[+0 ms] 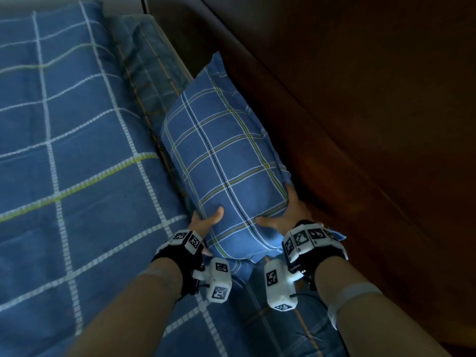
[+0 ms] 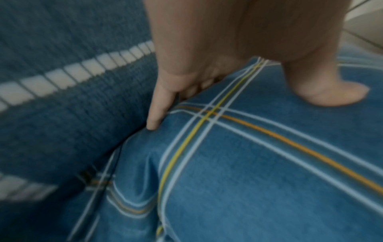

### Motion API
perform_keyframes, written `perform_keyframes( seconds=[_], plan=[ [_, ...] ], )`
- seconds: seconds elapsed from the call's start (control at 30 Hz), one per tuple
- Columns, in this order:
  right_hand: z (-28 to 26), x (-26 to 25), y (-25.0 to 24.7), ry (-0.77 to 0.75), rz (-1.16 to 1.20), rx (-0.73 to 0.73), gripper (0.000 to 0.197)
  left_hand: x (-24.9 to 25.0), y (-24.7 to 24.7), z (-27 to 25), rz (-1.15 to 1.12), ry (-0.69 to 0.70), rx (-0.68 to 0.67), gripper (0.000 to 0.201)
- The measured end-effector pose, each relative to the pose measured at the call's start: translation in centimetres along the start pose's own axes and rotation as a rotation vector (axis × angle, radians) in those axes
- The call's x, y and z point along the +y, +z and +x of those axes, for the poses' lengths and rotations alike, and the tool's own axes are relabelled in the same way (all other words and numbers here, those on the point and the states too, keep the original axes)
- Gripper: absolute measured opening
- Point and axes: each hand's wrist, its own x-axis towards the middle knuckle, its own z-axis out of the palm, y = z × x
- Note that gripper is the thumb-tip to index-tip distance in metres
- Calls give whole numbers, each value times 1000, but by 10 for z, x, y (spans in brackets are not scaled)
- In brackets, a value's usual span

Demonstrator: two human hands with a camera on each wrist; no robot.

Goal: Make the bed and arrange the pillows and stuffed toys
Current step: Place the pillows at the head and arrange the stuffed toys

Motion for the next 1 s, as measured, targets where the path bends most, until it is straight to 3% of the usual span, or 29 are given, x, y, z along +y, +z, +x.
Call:
perform_keyframes(
  seconds=[0.13,0.23,0.47,0.63,0.77,0.87,1.0],
  plan=[
    [1,-3,-1,-21,-5,57,79,-5,2,19,-137,108,52,47],
    [1,-5,1,-59,78,129,65,8,3,21,-142,214,169,23],
    [7,-26,-4,-178,223,241,56,46,7,15,-280,278,133,25],
    [13,-39,-3,-146,145,165,65,59,-13,43,-91,313,230,24],
    [17,-34,12,-84,68,139,79,33,-23,48,-65,222,157,9],
    [16,-31,17,-40,38,150,83,30,-16,26,-113,139,69,30],
    [-1,-39,14,-37,-41,178,84,39,-11,-9,-71,88,44,36]
  ],
)
